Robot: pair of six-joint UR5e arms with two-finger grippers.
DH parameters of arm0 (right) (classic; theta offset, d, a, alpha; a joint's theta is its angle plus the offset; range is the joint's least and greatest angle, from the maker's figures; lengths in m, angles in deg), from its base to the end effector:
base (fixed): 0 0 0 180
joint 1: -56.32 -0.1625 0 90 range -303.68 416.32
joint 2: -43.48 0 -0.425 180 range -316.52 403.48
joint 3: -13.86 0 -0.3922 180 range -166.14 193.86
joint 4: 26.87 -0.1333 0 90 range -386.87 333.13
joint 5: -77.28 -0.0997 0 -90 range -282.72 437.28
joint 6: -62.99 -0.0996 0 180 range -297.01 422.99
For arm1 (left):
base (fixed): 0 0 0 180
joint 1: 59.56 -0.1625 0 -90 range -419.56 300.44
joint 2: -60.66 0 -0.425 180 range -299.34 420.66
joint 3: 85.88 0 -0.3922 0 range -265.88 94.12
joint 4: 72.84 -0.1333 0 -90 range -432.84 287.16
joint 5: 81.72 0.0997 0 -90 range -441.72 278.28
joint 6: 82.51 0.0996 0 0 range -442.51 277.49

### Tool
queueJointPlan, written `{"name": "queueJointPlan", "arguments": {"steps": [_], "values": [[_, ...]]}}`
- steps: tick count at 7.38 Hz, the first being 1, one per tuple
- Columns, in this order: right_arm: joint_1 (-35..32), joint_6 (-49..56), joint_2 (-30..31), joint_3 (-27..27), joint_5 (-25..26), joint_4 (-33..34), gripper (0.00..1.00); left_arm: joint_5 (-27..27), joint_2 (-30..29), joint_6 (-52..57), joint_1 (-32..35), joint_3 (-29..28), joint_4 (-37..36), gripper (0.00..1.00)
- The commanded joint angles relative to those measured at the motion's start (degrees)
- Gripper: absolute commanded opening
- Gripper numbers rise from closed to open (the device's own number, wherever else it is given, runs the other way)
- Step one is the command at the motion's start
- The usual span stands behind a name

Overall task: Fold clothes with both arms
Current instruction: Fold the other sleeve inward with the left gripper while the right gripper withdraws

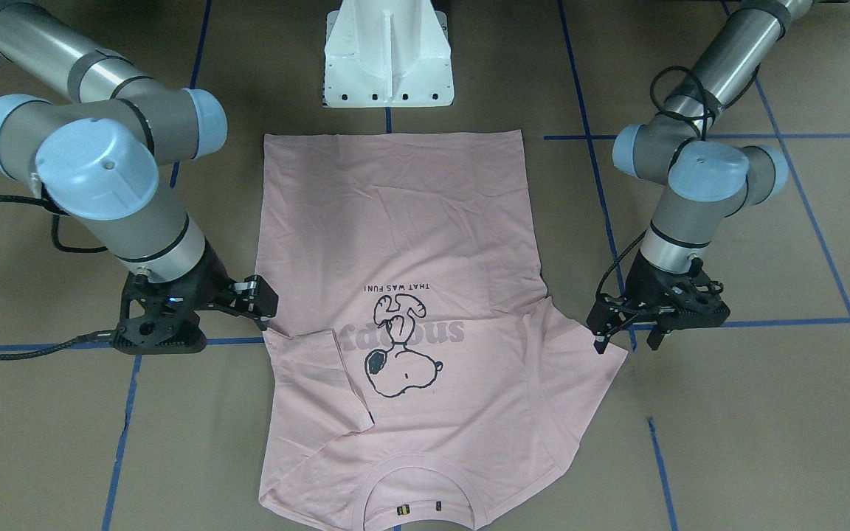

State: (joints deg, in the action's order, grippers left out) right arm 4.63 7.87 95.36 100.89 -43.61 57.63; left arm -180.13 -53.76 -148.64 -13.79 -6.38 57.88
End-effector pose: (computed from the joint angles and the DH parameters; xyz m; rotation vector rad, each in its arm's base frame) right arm -0.3784 -0.6115 0.2710 0.0986 -0.8564 0.0838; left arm 0.3993 -0.5804 0.4308 0.4338 0.8618 -0.2823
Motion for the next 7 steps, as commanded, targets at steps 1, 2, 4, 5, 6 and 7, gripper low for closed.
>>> {"name": "queueJointPlan", "arguments": {"steps": [1, 2, 4, 5, 6, 7], "values": [[-0.53, 1.24, 1.38, 1.22, -0.40, -0.04, 1.00, 0.94, -0.53, -0.49, -0.95, -1.98, -0.38, 0.94], [-0.44, 1.24, 1.29, 1.31, -0.31, -0.04, 1.00, 0.94, -0.53, -0.31, -0.95, -3.12, -0.30, 0.93], [-0.44, 1.06, 1.64, 1.48, 0.04, -0.30, 1.00, 0.94, -0.80, -0.48, -1.30, -3.40, -0.29, 0.89], [-0.44, 1.06, 1.56, 1.48, 0.04, -0.30, 1.00, 0.94, -0.88, -0.49, -1.30, -3.40, -0.29, 0.84], [-0.44, 1.06, 1.56, 1.39, 0.04, -0.30, 1.00, 0.85, -0.89, -0.40, -1.30, -3.40, -0.29, 0.75], [-0.44, 1.06, 1.64, 1.31, 0.13, -0.30, 1.00, 0.94, -0.89, -0.14, -1.30, -3.40, -0.29, 0.65]]}}
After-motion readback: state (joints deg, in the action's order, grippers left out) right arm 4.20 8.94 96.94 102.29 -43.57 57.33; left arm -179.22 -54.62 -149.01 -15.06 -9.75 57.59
